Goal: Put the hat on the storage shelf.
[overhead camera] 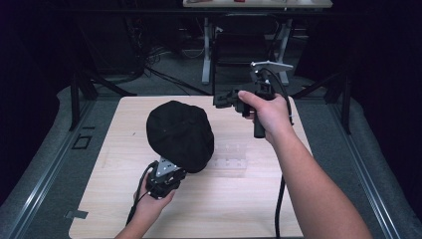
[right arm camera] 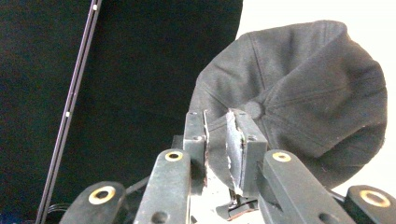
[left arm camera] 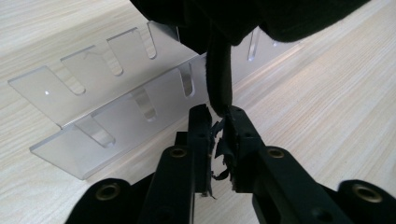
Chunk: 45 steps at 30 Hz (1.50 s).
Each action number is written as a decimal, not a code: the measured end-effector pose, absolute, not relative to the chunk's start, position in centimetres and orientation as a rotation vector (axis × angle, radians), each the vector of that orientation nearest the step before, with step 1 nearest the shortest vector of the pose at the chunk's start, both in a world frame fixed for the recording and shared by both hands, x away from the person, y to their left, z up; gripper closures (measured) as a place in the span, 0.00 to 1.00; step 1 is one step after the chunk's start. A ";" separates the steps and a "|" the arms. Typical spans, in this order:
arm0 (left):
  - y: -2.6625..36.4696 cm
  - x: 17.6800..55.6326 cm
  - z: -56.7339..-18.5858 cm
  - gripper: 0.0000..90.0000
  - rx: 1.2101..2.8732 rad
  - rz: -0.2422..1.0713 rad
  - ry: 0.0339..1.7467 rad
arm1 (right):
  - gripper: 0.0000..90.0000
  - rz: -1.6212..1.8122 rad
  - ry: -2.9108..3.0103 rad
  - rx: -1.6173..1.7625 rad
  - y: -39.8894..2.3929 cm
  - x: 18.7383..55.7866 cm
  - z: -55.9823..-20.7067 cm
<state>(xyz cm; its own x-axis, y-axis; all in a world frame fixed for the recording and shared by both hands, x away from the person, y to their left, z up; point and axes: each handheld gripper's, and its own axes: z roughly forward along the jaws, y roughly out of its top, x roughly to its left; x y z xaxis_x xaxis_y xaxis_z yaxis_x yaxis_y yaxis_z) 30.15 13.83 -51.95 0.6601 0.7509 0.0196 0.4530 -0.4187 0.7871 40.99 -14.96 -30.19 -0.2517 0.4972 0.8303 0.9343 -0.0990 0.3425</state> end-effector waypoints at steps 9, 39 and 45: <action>16.0 29.8 -51.8 0.66 1.987 0.462 1.003 | 0.85 -1.301 -1.754 -1.580 -15.7 41.0 -30.7; 22.3 27.6 -54.1 0.51 1.891 0.467 1.107 | 0.79 -1.275 -1.949 -1.768 -21.2 38.0 -33.6; 22.9 27.5 -54.7 0.51 1.891 0.448 1.125 | 0.77 -1.313 -1.934 -1.785 -22.5 37.0 -35.2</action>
